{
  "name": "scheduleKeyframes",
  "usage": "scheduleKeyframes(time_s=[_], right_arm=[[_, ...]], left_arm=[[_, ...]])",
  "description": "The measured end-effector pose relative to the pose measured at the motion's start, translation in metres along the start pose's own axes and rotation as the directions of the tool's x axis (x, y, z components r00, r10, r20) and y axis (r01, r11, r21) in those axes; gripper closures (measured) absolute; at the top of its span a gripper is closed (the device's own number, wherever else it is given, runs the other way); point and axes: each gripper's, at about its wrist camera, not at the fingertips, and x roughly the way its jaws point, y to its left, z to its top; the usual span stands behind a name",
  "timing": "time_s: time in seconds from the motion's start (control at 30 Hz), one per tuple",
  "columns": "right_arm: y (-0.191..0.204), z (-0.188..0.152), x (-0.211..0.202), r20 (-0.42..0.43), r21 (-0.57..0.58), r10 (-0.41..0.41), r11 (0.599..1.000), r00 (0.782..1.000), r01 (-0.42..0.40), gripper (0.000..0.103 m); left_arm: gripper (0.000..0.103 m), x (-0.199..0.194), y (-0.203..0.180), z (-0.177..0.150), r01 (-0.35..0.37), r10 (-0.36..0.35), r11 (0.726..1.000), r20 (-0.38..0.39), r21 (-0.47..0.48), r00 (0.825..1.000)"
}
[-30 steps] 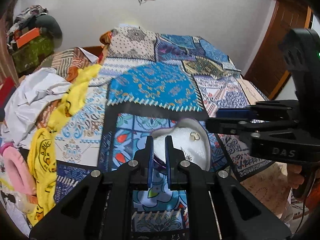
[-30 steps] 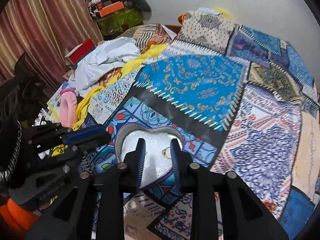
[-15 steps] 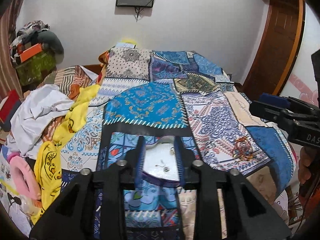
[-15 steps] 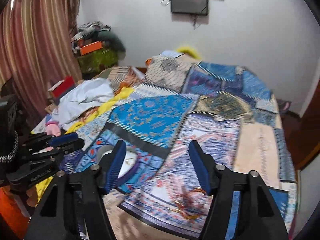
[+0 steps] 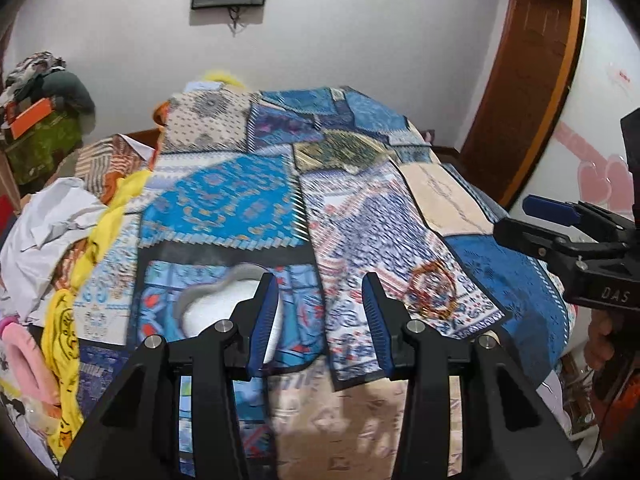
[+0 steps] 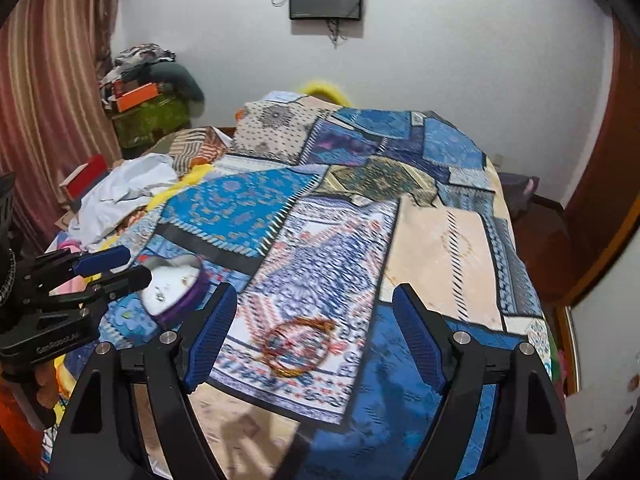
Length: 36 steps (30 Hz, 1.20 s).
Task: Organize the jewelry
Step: 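Grasp the red-and-gold cord necklace with the right tool while the left tool reaches for another ring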
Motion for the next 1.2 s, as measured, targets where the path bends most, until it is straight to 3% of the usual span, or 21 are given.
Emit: scheduleKeyframes(time_s=[0.2,0.43,0.6,0.87,1.0,1.13,1.2], right_arm=[[-0.028,-0.019,0.012,-0.031,0.051,0.004,0.999,1.000,-0.002,0.026],[-0.037,-0.037,0.025,-0.085,0.019,-0.028,0.999,0.996,0.029,0.026],[-0.036,-0.044,0.025,-0.079,0.005,-0.019,1.000,0.997,0.020,0.026],[-0.047,-0.045,0.037,-0.120,0.079,0.072,0.995,0.990,-0.062,0.026],[-0.044,-0.049,0.037,-0.131,0.098,0.170,0.983,0.977,-0.158,0.026],[-0.036,-0.053,0.035,-0.131,0.079,0.177,0.983,0.976,-0.167,0.031],[-0.037,-0.053,0.035,-0.135,0.090,0.190,0.980,0.973,-0.179,0.034]], left_arm=[[0.060,0.029,-0.026,-0.009,0.038,-0.035,0.999,-0.076,0.036,0.996],[0.060,0.054,-0.043,-0.019,0.084,-0.076,0.995,-0.151,0.047,0.986],[0.060,0.065,-0.047,-0.023,0.104,-0.093,0.993,-0.188,0.050,0.978],[0.061,0.075,-0.049,-0.023,0.132,-0.119,0.990,-0.197,0.051,0.973],[0.061,0.080,-0.050,-0.021,0.160,-0.150,0.986,-0.195,0.040,0.969],[0.061,0.081,-0.058,-0.022,0.187,-0.172,0.980,-0.195,0.064,0.966],[0.067,0.081,-0.063,-0.022,0.194,-0.175,0.978,-0.196,0.082,0.965]])
